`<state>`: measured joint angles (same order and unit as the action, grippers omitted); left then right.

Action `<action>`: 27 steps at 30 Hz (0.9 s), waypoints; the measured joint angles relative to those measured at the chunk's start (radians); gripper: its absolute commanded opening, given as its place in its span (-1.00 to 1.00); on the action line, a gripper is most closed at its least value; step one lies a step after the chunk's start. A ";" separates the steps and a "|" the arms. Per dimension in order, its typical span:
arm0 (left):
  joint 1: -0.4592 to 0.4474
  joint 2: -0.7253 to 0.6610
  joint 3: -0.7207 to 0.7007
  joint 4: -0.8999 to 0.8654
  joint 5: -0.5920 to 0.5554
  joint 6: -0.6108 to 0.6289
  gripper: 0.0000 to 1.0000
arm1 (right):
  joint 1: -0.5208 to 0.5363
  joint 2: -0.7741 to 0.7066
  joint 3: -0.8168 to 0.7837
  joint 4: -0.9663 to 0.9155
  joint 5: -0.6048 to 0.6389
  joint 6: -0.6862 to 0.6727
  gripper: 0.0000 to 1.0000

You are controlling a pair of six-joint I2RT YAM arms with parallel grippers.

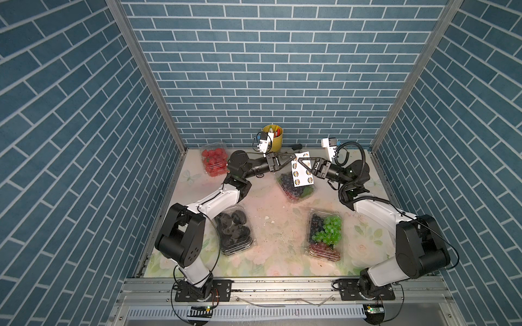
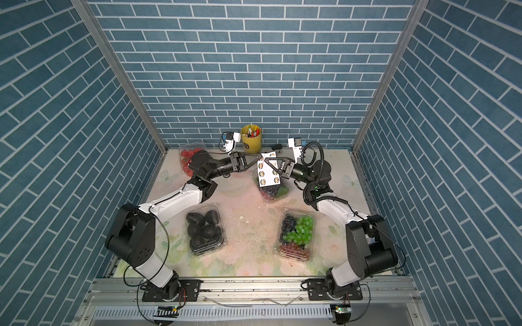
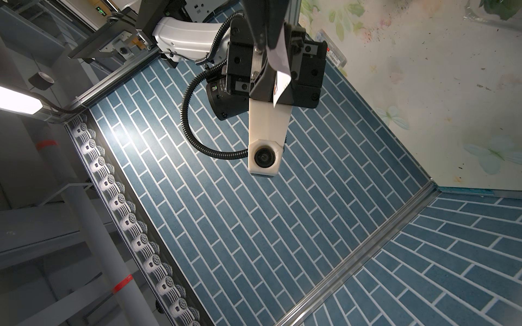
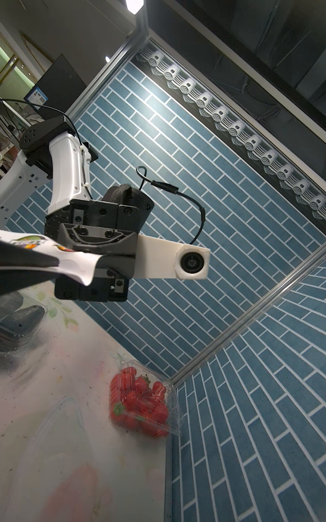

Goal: Label fruit boxes
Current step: Adjust the label sticker.

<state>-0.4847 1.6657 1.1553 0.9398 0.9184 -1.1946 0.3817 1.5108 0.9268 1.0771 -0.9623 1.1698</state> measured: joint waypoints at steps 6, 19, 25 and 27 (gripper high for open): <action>0.000 0.005 0.000 0.001 0.000 0.001 -1.00 | 0.003 0.000 0.000 -0.001 0.000 0.000 -1.00; -0.003 0.011 -0.001 0.009 0.001 -0.002 -1.00 | 0.005 0.000 0.000 -0.007 0.000 0.000 -1.00; -0.013 0.011 -0.001 0.028 0.003 -0.009 -1.00 | 0.007 0.002 0.008 -0.008 -0.008 0.000 -1.00; -0.015 0.011 -0.001 0.036 0.004 -0.013 -1.00 | 0.009 0.002 0.011 -0.007 -0.010 0.000 -1.00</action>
<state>-0.4999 1.6768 1.1542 0.9756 0.9222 -1.2076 0.3904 1.5124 0.9375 1.0698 -0.9726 1.1698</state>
